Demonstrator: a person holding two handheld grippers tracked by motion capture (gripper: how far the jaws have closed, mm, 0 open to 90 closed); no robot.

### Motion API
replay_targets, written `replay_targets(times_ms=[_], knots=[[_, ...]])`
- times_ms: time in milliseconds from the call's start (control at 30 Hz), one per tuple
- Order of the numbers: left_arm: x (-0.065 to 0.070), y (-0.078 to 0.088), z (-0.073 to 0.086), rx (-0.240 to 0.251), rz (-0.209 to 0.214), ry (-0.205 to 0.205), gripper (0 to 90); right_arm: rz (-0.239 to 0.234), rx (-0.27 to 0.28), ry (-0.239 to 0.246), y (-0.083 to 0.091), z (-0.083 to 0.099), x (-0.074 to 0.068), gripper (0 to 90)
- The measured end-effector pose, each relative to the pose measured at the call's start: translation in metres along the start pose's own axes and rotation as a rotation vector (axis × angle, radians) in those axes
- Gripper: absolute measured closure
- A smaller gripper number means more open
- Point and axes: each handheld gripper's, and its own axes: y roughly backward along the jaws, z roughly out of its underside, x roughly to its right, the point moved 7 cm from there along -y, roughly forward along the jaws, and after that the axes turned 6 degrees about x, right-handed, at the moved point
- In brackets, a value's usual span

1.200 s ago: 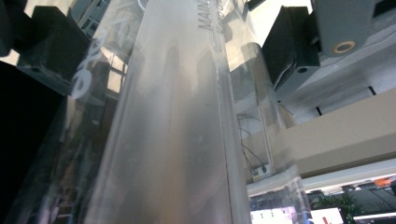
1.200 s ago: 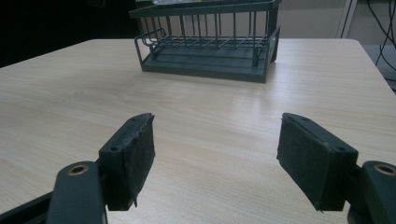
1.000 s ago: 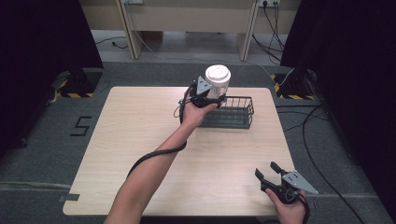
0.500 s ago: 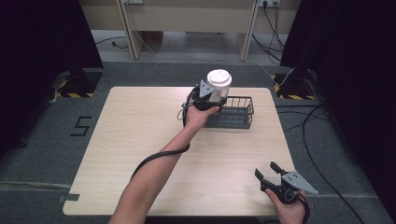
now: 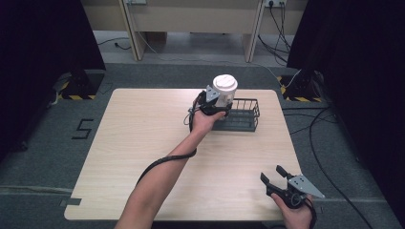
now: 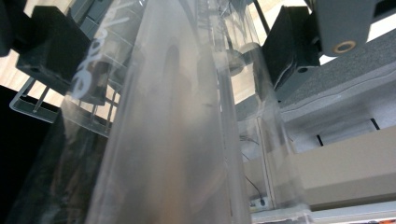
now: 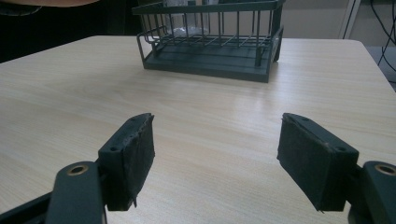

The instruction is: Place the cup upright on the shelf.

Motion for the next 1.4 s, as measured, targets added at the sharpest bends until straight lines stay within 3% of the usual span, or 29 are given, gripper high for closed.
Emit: replay_targets(times_ms=[600, 1400], knots=[[-0.001, -0.003, 0.009, -0.023, -0.002, 0.029, 17.1, -0.001, -0.003, 0.001, 0.0, 0.0, 0.0, 27.8], [0.001, 0.005, 0.009, -0.024, 0.016, 0.007, 14.2, 0.0, -0.002, 0.004, 0.0, 0.0, -0.001, 27.4]])
